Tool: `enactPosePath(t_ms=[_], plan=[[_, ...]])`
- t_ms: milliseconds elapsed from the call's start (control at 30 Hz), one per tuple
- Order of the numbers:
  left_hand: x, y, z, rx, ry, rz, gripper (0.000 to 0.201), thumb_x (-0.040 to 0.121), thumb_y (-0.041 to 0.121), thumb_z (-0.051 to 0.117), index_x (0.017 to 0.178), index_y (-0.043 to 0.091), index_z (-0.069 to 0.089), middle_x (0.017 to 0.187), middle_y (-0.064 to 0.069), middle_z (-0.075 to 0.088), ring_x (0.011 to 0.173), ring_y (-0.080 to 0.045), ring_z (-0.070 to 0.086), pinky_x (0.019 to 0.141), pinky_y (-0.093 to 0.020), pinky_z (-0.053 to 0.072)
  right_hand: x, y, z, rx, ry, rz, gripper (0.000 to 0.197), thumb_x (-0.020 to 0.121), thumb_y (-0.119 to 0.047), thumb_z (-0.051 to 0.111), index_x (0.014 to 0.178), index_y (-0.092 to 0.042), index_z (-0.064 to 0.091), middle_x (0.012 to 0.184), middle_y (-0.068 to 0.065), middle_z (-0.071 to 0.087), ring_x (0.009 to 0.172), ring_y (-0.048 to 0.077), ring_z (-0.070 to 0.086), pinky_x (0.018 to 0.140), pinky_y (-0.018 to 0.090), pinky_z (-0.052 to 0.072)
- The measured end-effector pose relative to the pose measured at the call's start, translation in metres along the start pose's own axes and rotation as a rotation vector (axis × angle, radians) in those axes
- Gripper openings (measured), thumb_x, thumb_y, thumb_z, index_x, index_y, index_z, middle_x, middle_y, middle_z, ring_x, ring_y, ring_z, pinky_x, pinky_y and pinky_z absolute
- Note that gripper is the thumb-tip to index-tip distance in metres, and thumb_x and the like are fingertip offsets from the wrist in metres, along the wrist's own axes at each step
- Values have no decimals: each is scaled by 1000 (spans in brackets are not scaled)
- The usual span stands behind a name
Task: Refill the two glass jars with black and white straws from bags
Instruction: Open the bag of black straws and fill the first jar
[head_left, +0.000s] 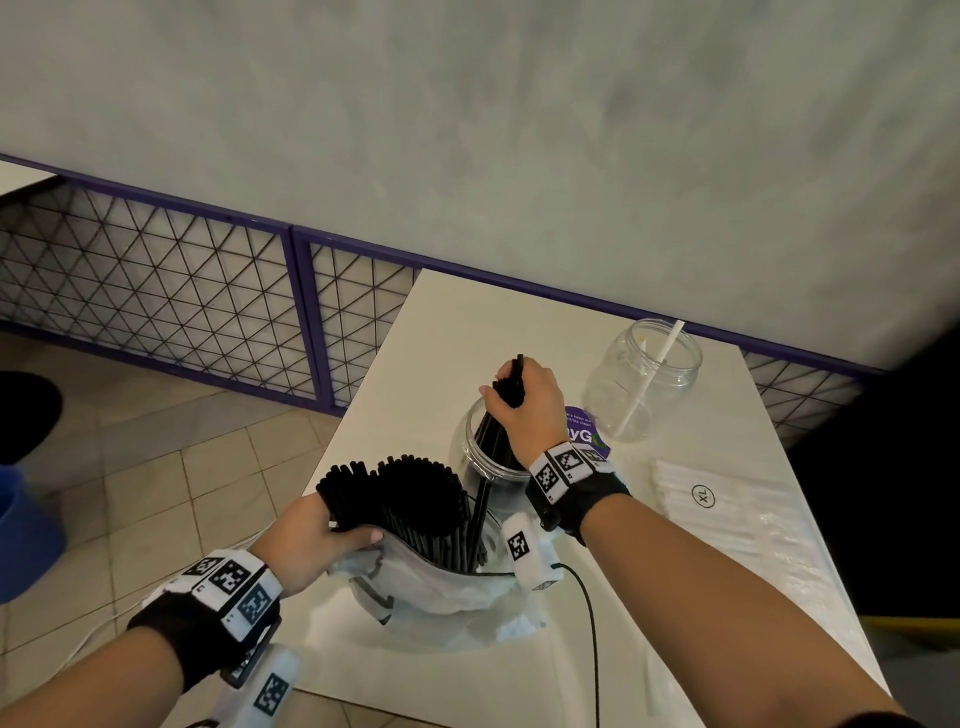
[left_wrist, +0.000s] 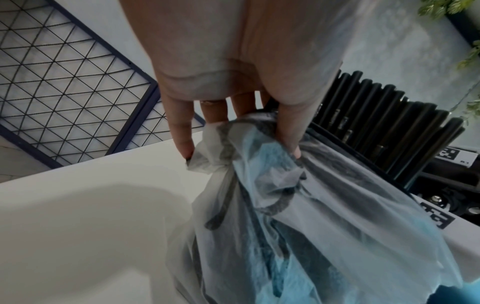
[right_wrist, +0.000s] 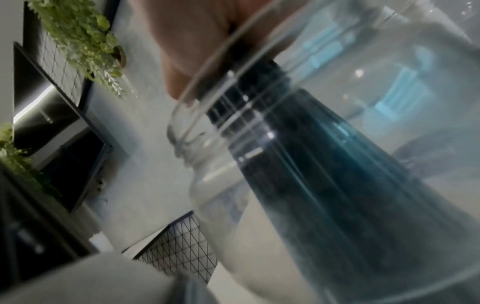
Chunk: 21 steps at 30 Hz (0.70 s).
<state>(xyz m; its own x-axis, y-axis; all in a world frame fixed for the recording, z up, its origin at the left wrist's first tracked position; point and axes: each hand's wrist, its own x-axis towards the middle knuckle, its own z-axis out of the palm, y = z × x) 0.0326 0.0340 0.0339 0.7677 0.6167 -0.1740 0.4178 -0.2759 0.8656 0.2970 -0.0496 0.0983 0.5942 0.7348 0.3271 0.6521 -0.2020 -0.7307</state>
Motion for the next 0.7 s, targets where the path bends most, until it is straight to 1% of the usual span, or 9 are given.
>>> enactPosePath(t_ms=[67, 167, 233, 300, 367, 433, 500, 600, 700], plan=[[1, 0, 0, 3, -7, 3, 54, 60, 60, 64, 102, 27, 66, 95, 11, 72, 93, -7, 66, 88, -40, 52, 2, 3, -4, 19, 70, -2, 20, 84, -22, 69, 98, -12, 58, 96, -2, 57, 94, 15, 47, 74, 19, 34], [0, 0, 1, 4, -5, 6, 43, 66, 50, 68, 102, 27, 66, 96, 11, 72, 93, -6, 66, 89, -40, 51, 4, 11, -10, 19, 142, 53, 29, 84, -21, 70, 107, -11, 58, 104, 3, 59, 101, 20, 49, 83, 22, 35], [0, 0, 1, -14, -1, 4, 43, 64, 51, 69, 100, 28, 67, 94, 11, 72, 92, -6, 66, 89, -40, 52, 2, 18, -13, 30, 135, 67, 39, 85, -19, 69, 119, -14, 53, 108, 3, 56, 104, 21, 50, 89, 26, 39], [0, -1, 0, -27, -1, 8, 51, 60, 58, 67, 101, 28, 66, 95, 12, 72, 93, -6, 66, 89, -40, 52, -1, 25, -16, 1, 87, 29, 45, 88, -16, 63, 130, -19, 47, 116, 2, 53, 108, 20, 50, 95, 30, 40], [1, -2, 1, -34, 0, 8, 54, 58, 60, 66, 102, 28, 66, 95, 12, 72, 93, -6, 66, 90, -41, 51, -4, 31, -18, -91, 39, -54, 38, 93, -15, 55, 131, -19, 52, 123, 5, 52, 112, 22, 49, 100, 35, 39], [1, -3, 1, -35, 5, 4, 55, 57, 61, 66, 102, 28, 66, 95, 12, 72, 93, -6, 66, 90, -41, 51, -7, 35, -19, -150, 17, -75, 32, 96, -21, 46, 124, -14, 60, 125, 6, 55, 116, 25, 49, 103, 40, 38], [1, -3, 1, -33, 4, 0, 57, 57, 61, 66, 103, 27, 66, 96, 11, 72, 94, -7, 66, 90, -41, 51, -9, 35, -21, -177, -32, -45, 45, 96, -34, 35, 126, -13, 60, 130, 5, 55, 122, 25, 46, 109, 36, 33], [0, -4, 2, -35, 5, -5, 57, 57, 61, 66, 103, 27, 65, 96, 11, 72, 94, -7, 66, 91, -41, 51, -11, 31, -27, -217, -90, -44, 56, 95, -43, 27, 138, -15, 48, 144, 4, 45, 133, 21, 36, 112, 24, 20], [0, -5, 1, -42, 17, -13, 58, 56, 61, 67, 103, 27, 65, 96, 11, 72, 94, -7, 66, 91, -41, 51, -12, 24, -31, -307, -148, -156, 65, 94, -55, 23, 147, -18, 30, 154, 1, 30, 141, 17, 24, 116, 31, 18]])
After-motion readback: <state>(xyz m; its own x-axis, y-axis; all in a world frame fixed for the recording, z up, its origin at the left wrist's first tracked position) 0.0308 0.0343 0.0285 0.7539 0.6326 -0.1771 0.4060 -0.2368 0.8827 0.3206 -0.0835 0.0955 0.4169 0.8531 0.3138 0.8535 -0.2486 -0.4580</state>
